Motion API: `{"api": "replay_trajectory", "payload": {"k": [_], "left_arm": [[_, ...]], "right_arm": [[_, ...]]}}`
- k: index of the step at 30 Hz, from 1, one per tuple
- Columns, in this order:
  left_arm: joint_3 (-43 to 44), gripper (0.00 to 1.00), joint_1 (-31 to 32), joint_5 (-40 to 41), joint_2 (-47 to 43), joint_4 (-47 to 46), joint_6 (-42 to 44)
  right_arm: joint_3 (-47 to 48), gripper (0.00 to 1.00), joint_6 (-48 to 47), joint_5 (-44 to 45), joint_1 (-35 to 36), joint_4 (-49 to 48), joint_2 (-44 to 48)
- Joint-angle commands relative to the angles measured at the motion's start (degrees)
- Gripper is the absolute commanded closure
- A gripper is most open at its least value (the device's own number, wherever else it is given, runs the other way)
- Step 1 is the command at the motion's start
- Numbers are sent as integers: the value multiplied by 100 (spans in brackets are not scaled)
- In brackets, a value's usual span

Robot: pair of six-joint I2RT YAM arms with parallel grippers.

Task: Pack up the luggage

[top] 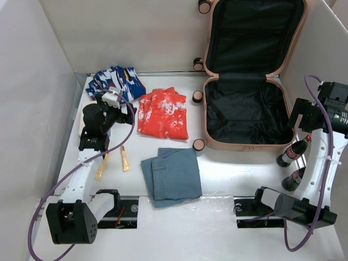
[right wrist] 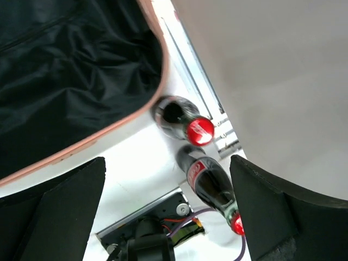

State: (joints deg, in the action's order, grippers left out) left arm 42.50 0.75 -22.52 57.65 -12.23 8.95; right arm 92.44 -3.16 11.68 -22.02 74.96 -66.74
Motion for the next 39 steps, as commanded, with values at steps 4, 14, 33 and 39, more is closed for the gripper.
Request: {"api": "replay_trajectory", "payload": {"k": [4,14,33,39], "left_arm": [[-329,0,65,-182,-157,-588,-78],[-445,0,118,-235,-272,-395,247],[109,0,355,-568,-544,449,-25],[109,0,355,-561,-544,502,-166]], "right_arm": [[-349,0,718,738,-92,99,301],[-1580,0,1283,1047,-92,-938,829],[-2723,13,1450,1514,-92,-2345,1278],[-2960,15,1389,1520,-92,-2670,1330]]}}
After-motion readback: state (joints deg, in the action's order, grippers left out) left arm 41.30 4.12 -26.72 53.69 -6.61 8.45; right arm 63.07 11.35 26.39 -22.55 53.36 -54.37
